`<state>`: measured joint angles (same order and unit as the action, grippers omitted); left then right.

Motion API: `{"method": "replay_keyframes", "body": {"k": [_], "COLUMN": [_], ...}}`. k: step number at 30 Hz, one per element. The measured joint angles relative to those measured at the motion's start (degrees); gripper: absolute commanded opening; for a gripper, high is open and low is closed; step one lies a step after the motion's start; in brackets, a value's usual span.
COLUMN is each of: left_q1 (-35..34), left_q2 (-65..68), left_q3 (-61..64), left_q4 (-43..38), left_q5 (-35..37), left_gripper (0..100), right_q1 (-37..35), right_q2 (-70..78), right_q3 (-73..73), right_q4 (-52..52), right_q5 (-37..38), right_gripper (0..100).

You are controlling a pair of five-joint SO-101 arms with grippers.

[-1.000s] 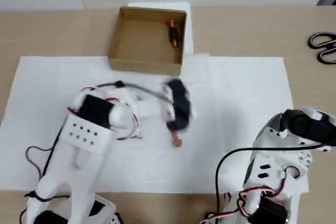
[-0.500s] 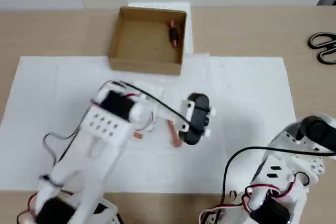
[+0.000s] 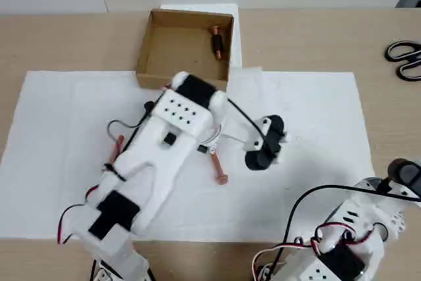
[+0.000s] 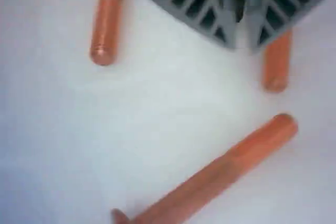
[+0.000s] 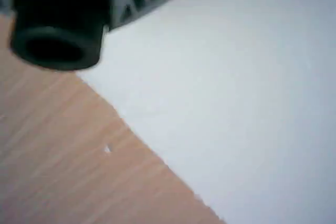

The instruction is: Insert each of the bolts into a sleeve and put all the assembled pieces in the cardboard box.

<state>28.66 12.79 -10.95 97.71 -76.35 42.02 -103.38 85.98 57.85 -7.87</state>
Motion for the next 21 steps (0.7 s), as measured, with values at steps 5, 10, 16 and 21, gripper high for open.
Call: {"method": "replay_keyframes", "body": {"k": [5,10,16,21], "left_q1": [0.62,1.76,3.43,3.69], "left_q2": [1.58,1.76,1.85,1.85], "left_q3": [-2.64,-2.64,1.05,4.04], "left_q4": [1.32,1.41,1.41,1.41], "left_q5": [0.0,-0.79,-0.79,-0.79], "left_gripper": [1,1,1,1], "right_q1": [0.0,0.0,0.0,0.0], "right_q2": [0.0,0.0,0.0,0.0], "right_q3": [1.85,3.52,5.71,5.8], "right_q4": [-4.31,-9.76,-14.24,-15.12], "right_q5": [0.0,0.0,0.0,0.0], "right_gripper": [0.5,0.5,0.5,0.4]}}
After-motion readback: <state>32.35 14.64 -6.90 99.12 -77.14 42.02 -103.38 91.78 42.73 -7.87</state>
